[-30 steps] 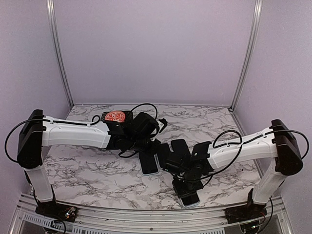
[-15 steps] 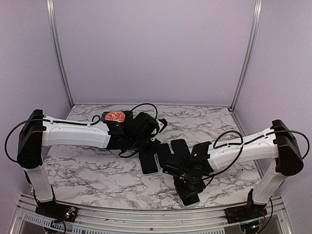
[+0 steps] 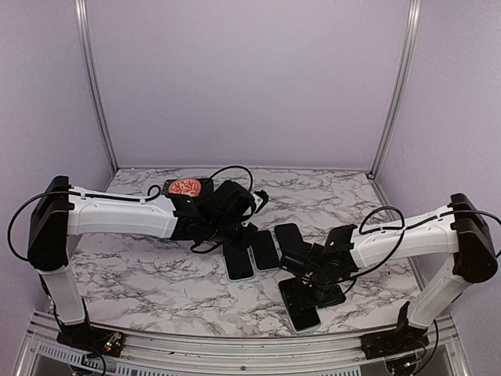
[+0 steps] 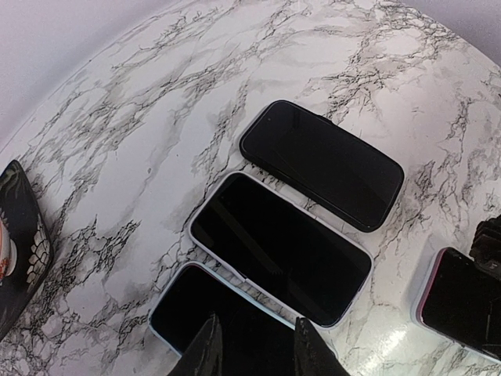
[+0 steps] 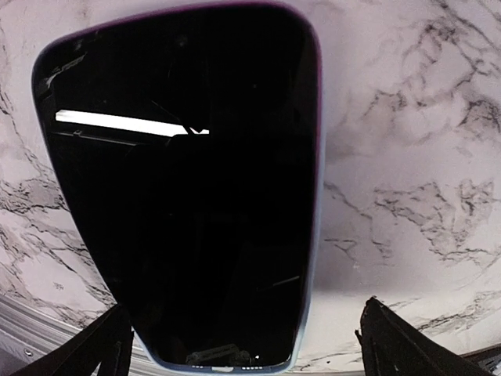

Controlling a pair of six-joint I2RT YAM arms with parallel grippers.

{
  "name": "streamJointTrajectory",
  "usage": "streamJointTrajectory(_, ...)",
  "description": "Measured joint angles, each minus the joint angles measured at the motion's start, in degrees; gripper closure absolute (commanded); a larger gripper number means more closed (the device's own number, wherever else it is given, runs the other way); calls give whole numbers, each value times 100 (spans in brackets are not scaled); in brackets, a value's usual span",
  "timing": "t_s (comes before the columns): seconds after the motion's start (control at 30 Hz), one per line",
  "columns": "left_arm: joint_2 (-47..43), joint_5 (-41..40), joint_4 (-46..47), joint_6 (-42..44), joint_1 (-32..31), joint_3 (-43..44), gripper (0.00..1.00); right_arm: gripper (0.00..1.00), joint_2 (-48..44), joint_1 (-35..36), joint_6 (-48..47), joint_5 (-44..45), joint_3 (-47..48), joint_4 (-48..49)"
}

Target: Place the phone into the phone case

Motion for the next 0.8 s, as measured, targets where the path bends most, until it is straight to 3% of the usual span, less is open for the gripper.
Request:
streamJointTrajectory(0.3,0,0,0,0,0,0,67,3,391,118,-109,-317,-24,267)
streamJointTrajectory(0.37,0,0,0,0,0,0,67,10,538,212,-129,-258,111,151)
streamJointTrajectory(0.57,0,0,0,0,0,0,67,45,820,372,-170,-223,433,4)
streamJointTrajectory(0.77,0,2,0,0,11,0,66,60,815,433,-258,-57,463,4)
streamJointTrajectory(0.8,0,4,2,0,17,0,62,63,807,448,-267,-9,470,11)
